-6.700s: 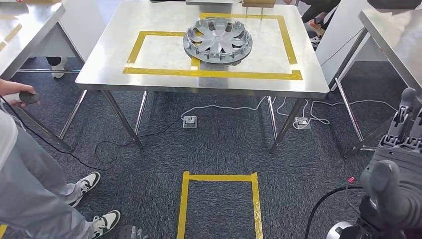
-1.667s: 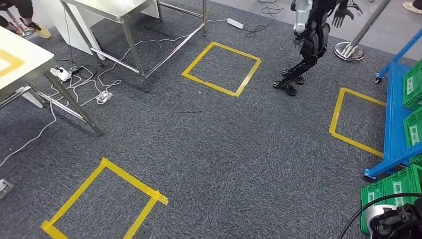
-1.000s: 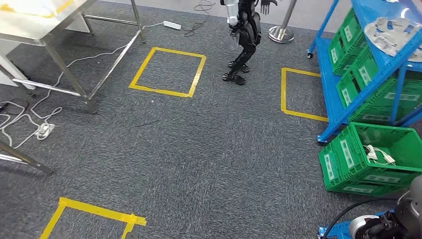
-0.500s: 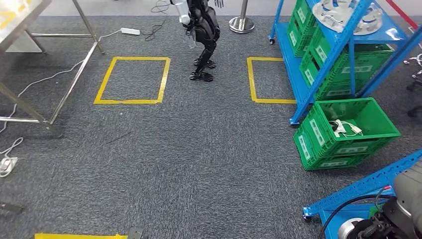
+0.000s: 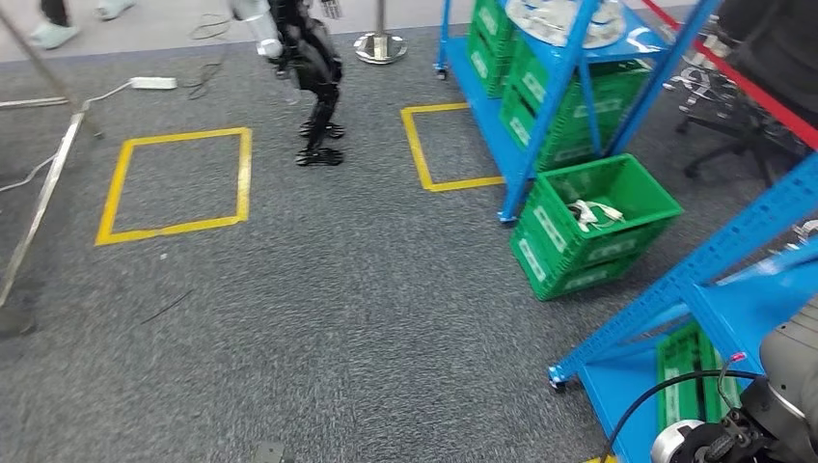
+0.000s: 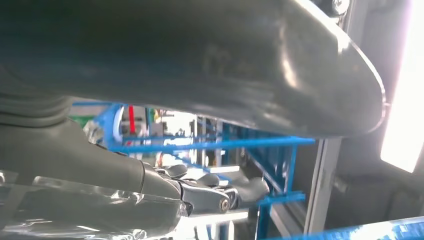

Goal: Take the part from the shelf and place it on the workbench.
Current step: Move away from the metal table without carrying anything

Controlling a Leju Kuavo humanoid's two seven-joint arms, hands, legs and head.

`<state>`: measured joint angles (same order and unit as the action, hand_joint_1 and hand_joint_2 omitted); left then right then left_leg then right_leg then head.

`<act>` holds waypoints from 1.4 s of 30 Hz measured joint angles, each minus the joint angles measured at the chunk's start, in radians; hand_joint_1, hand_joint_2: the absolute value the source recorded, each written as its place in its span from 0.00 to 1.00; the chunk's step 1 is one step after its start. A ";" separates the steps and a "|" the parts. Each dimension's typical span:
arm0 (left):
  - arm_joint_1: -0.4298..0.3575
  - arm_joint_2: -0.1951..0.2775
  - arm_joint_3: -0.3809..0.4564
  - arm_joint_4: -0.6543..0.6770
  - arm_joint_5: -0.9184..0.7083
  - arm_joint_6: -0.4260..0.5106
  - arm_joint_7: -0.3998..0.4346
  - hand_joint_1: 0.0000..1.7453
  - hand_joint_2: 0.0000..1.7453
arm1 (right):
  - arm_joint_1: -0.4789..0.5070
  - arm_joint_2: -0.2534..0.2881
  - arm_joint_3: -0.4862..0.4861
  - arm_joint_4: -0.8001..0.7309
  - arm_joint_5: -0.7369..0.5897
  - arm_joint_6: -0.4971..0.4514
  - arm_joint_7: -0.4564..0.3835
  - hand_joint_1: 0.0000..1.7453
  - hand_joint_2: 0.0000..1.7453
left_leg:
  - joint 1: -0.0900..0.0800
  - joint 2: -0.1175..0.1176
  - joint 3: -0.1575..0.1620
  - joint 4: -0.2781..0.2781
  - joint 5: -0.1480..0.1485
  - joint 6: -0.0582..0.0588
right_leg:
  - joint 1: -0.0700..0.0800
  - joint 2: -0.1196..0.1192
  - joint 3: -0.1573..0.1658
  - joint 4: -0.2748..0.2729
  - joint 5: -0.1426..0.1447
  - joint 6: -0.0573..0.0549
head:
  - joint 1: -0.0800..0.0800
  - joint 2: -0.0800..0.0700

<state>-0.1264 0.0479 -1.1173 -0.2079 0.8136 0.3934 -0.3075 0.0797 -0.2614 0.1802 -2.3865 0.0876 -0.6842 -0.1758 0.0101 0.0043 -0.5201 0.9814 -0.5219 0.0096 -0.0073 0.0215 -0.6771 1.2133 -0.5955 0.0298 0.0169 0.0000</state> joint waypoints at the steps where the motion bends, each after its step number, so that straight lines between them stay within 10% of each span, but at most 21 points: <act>1: 0.003 -0.001 -0.003 0.000 -0.007 -0.001 0.011 0.00 0.00 | -0.003 -0.001 0.006 0.001 -0.004 0.000 0.007 0.00 0.00 | -0.002 0.021 0.002 0.000 -0.004 0.000 | -0.001 -0.012 -0.030 0.054 -0.017 0.004 | 0.001 0.000; 3: 0.005 -0.002 -0.011 0.001 -0.022 -0.004 0.022 0.00 0.00 | -0.009 -0.001 0.020 0.005 -0.015 0.000 0.014 0.00 0.00 | -0.002 0.056 0.009 0.000 -0.013 -0.003 | -0.004 -0.022 -0.034 0.057 0.010 0.008 | 0.003 0.000; 6: -0.004 -0.007 -0.023 0.001 -0.039 -0.004 0.028 0.00 0.00 | -0.025 -0.001 0.040 0.012 -0.049 0.001 0.009 0.00 0.00 | -0.004 0.090 0.026 0.000 -0.028 -0.013 | 0.000 -0.061 0.068 -0.140 0.106 0.001 | 0.006 0.000; 10: -0.017 -0.011 -0.033 0.000 -0.043 -0.004 0.027 0.00 0.00 | -0.032 -0.001 0.058 0.023 -0.092 0.001 -0.015 0.00 0.00 | -0.009 0.115 0.039 -0.002 -0.041 -0.033 | 0.010 -0.071 0.104 -0.209 0.110 -0.026 | 0.002 0.000; 14: -0.027 -0.015 -0.039 -0.006 -0.054 -0.009 0.015 0.00 0.00 | -0.034 0.000 0.070 0.029 -0.097 0.001 -0.043 0.00 0.00 | -0.001 -0.003 -0.023 0.131 -0.116 -0.045 | 0.005 -0.040 0.113 -0.218 0.110 -0.048 | -0.008 0.000; 17: -0.023 -0.015 -0.048 -0.006 -0.060 -0.012 0.015 0.00 0.00 | -0.032 0.001 0.083 0.033 -0.089 0.001 -0.050 0.00 0.00 | -0.002 -0.011 -0.137 0.302 -0.153 -0.043 | 0.008 -0.003 0.117 -0.217 0.105 -0.056 | -0.014 0.000; 21: -0.022 -0.015 -0.052 -0.006 -0.061 -0.012 0.015 0.00 0.00 | -0.031 0.001 0.093 0.037 -0.086 0.001 -0.055 0.00 0.00 | 0.001 -0.072 -0.094 0.126 0.003 -0.029 | 0.008 0.054 0.134 -0.211 0.089 -0.050 | -0.016 0.000; 23: -0.023 -0.014 -0.053 -0.006 -0.062 -0.012 0.015 0.00 0.00 | -0.031 0.001 0.097 0.039 -0.085 0.001 -0.056 0.00 0.00 | 0.001 -0.109 -0.061 0.051 0.022 -0.022 | 0.003 0.080 0.131 -0.207 0.085 -0.039 | -0.018 0.000; 26: -0.024 -0.013 -0.056 -0.006 -0.066 -0.014 0.015 0.00 0.00 | -0.029 0.002 0.103 0.040 -0.080 0.001 -0.057 0.00 0.00 | 0.000 -0.077 -0.045 0.029 0.013 -0.014 | -0.002 0.109 0.123 -0.207 0.085 -0.021 | -0.020 0.000; 31: -0.026 -0.016 -0.059 -0.007 -0.076 -0.016 0.020 0.00 0.00 | -0.030 0.006 0.109 0.044 -0.092 0.000 -0.057 0.00 0.00 | 0.001 0.009 -0.024 0.010 0.007 0.002 | 0.000 -0.008 0.003 0.030 -0.030 0.000 | 0.002 0.000; 33: -0.026 -0.014 -0.060 -0.006 -0.077 -0.016 0.027 0.00 0.00 | -0.029 0.007 0.111 0.048 -0.098 0.000 -0.057 0.00 0.00 | 0.000 0.041 -0.018 0.010 -0.001 0.001 | -0.004 -0.019 -0.024 0.073 -0.023 0.005 | 0.006 0.000; 37: -0.033 -0.014 -0.060 -0.007 -0.081 -0.016 0.032 0.00 0.00 | -0.030 0.007 0.114 0.053 -0.111 0.001 -0.052 0.00 0.00 | -0.004 0.085 0.002 0.011 -0.018 -0.014 | 0.001 -0.085 0.087 -0.161 0.102 -0.002 | 0.009 0.000; 40: -0.035 -0.016 -0.061 -0.007 -0.084 -0.017 0.032 0.00 0.00 | -0.030 0.007 0.115 0.058 -0.120 0.001 -0.046 0.00 0.00 | -0.010 0.115 0.009 0.010 -0.027 -0.026 | 0.010 -0.094 0.102 -0.206 0.104 -0.021 | 0.005 0.000; 42: -0.037 -0.019 -0.062 -0.007 -0.086 -0.019 0.032 0.00 0.00 | -0.030 0.007 0.115 0.060 -0.122 0.001 -0.043 0.00 0.00 | -0.006 0.084 0.012 0.020 -0.043 -0.036 | 0.006 -0.072 0.105 -0.210 0.106 -0.033 | 0.001 0.000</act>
<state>-0.1637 0.0292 -1.1792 -0.2152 0.7277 0.3739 -0.2751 0.0500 -0.2543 0.2953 -2.3268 -0.0342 -0.6836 -0.2185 0.0036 0.0879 -0.5086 1.0015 -0.5647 -0.0268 -0.0008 -0.0505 -0.5725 1.0029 -0.4893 -0.0035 0.0179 0.0000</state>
